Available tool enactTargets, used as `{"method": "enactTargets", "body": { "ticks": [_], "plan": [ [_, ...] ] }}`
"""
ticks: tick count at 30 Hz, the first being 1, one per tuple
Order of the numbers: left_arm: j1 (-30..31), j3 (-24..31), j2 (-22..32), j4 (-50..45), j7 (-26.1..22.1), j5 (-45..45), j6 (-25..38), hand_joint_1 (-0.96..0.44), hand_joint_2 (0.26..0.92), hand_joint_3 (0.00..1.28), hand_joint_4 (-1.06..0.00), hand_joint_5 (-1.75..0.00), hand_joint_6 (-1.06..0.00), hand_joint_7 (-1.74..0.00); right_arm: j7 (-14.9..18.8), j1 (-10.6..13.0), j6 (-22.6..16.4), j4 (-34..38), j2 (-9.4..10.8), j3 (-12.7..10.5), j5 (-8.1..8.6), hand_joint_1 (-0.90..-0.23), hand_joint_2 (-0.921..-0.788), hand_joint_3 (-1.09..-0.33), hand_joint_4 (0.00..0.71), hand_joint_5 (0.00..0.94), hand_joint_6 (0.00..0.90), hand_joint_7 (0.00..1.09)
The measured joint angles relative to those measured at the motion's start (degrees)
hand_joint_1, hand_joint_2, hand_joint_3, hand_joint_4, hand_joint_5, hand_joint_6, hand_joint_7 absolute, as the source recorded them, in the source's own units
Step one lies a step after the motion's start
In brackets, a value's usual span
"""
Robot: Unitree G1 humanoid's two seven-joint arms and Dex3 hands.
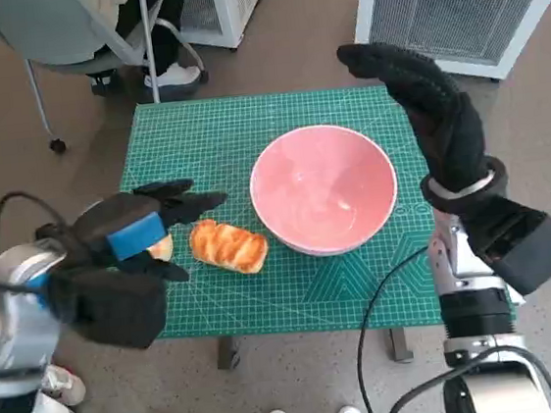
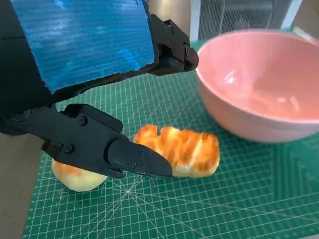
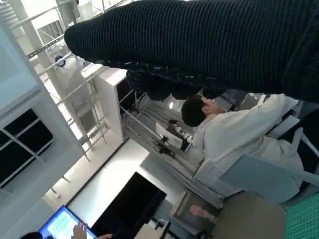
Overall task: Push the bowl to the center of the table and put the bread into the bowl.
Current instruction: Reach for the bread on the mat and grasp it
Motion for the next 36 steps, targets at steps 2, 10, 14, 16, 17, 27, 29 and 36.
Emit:
{"method": "enactTargets", "body": {
  "ticks": [2,10,14,16,17,27,29,36],
  "plan": [
    [-0.48,-0.72,-0.40,1.65,-0.01,0.29,-0.46,-0.46,0.817,0.00,-0.19,0.00,-0.35,-0.01,0.00,0.06,0.07,0.00,-0.05,0.00,0.11,-0.679,-0.921,-0.767,0.327,0.040,-0.001,0.79],
    [-2.77,-3.42,-2.41,8.74,0.08,2.36,-1.85,-0.47,0.823,0.00,-0.19,0.00,-0.34,-0.01,-0.11,0.61,-0.10,0.00,-0.24,0.01,-0.02,-0.677,-0.921,-0.763,0.329,0.044,-0.001,0.79],
    [-4.21,-4.48,-3.58,12.49,0.38,3.61,-1.91,-0.47,0.826,0.00,-0.19,0.00,-0.34,-0.01,-0.18,0.93,-0.51,0.00,-0.35,0.00,-0.15,-0.669,-0.921,-0.762,0.329,0.046,-0.001,0.79],
    [-4.91,-4.97,-4.32,14.15,0.72,4.38,-1.86,-0.47,0.826,0.00,-0.19,0.00,-0.34,-0.01,-0.22,1.04,-0.69,0.00,-0.39,0.01,-0.19,-0.666,-0.921,-0.764,0.328,0.047,-0.001,0.78],
    [-5.31,-5.24,-4.76,15.11,0.83,4.66,-1.83,-0.47,0.827,0.00,-0.19,0.00,-0.34,-0.01,-0.25,1.08,-0.81,0.00,-0.41,0.01,-0.22,-0.664,-0.921,-0.765,0.328,0.047,-0.001,0.78],
    [-8.43,-8.55,-9.12,23.11,2.19,8.19,-0.12,-0.43,0.825,0.00,-0.19,0.00,-0.34,-0.01,-0.46,1.37,-1.54,0.07,-0.95,0.01,-0.28,-0.664,-0.921,-0.776,0.316,0.046,-0.001,0.75],
    [-9.07,-9.32,-9.92,24.85,2.32,8.89,-0.07,-0.42,0.824,0.00,-0.19,0.00,-0.34,-0.01,-0.46,1.41,-1.62,0.11,-1.10,0.00,-0.26,-0.664,-0.921,-0.775,0.316,0.046,-0.001,0.74],
    [-11.97,-11.29,-13.21,32.58,3.23,9.65,-1.16,-0.38,0.822,0.00,-0.24,-0.02,-0.36,-0.01,-0.46,1.53,-1.89,0.23,-1.27,-0.02,-0.21,-0.665,-0.921,-0.772,0.315,0.048,-0.001,0.73]
  ]
}}
